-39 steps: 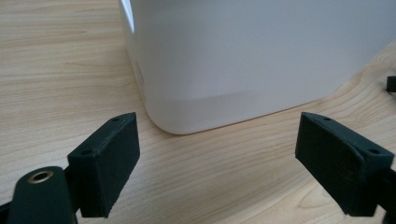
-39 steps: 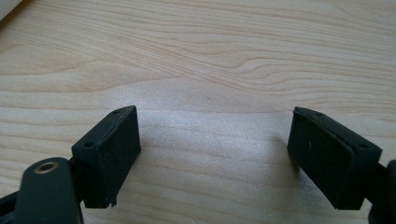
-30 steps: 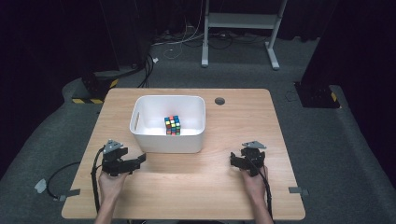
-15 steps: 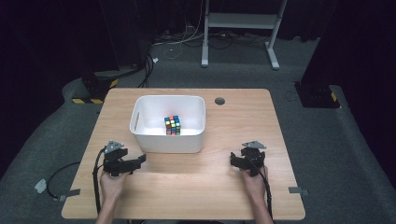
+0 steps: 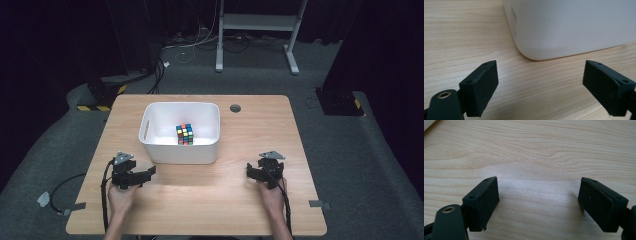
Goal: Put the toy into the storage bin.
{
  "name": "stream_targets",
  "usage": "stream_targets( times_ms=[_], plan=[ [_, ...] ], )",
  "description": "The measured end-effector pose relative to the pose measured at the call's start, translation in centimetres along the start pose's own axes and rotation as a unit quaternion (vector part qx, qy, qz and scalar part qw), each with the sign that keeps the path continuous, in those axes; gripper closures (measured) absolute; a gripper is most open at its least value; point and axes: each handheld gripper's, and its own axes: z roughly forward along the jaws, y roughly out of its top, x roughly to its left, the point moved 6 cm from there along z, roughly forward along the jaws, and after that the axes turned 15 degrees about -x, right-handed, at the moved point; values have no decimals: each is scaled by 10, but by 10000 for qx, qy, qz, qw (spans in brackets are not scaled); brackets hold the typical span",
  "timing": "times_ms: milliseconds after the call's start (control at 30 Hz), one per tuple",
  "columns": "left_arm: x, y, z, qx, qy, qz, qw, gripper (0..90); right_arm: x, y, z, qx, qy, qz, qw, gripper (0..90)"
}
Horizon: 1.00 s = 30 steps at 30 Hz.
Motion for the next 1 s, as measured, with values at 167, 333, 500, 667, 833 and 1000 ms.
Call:
stream_targets(
  times_ms=[167, 333, 500, 667, 833, 1000],
  plan=[
    [2, -4, 3, 61, 48, -20, 10000, 132, 0, 0, 0, -1, 0, 0, 10000, 170],
    [4, -8, 5, 131, 63, -11, 9999, 132, 0, 0, 0, 0, 0, 2, 10000, 170],
    [6, -9, 7, 161, 113, -10, 9998, 132, 0, 0, 0, 1, 0, 1, 10000, 170],
    [7, -10, 9, 201, 187, 50, 9996, 137, 0, 0, 0, 2, -1, 5, 10000, 170],
    [9, -11, 12, 215, 280, 85, 9993, 141, 0, 0, 0, 1, 0, 1, 10000, 170],
    [11, -13, 15, 272, 354, 164, 9989, 141, 0, 0, 0, 0, 0, 1, 10000, 170]
  ],
)
